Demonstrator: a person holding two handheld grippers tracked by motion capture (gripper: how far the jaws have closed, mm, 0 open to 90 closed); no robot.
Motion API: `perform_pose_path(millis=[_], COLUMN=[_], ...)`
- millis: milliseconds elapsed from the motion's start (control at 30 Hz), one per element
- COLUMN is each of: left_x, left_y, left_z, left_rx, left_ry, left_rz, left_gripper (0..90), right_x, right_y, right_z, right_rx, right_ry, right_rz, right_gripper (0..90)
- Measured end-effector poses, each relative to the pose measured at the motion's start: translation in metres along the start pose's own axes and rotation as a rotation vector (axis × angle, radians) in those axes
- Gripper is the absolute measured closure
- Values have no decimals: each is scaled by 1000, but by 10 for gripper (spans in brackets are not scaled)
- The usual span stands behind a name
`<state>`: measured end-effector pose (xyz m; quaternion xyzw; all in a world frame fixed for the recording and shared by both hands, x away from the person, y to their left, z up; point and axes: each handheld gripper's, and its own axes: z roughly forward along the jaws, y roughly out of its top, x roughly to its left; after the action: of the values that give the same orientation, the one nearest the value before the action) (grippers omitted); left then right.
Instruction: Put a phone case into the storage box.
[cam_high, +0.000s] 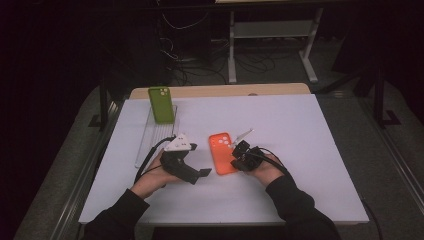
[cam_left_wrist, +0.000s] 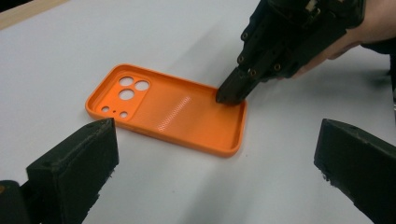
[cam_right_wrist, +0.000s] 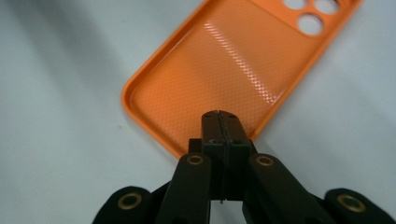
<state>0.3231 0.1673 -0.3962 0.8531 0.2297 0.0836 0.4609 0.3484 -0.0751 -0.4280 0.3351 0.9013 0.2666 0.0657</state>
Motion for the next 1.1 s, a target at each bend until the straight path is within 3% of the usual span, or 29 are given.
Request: perform_pose_path(millis=[367,500,633,900,1100], left_x=[-1,-2,-2,-4,-5], left_y=[0,0,0,-1,-1], left_z=[1,2,2,4,6], left_rx=[0,8,9,18,29], left_ry=[-2,-4,-6,-13,-14], left_rz=[-3,3,3,9,19], left_gripper=[0,0,0,0,0], right_x=[-29,-32,-33,-35,-37], right_y=[-12,-14,-14,-32,-50], right_z=[-8,-10,-19,-50,-63], right_rx=[13,0,-55,-176,-245], right_ry=[-99,-87,-48,20,-1], right_rz=[46,53,65,89,94], right_gripper=[884,883,879,565,327])
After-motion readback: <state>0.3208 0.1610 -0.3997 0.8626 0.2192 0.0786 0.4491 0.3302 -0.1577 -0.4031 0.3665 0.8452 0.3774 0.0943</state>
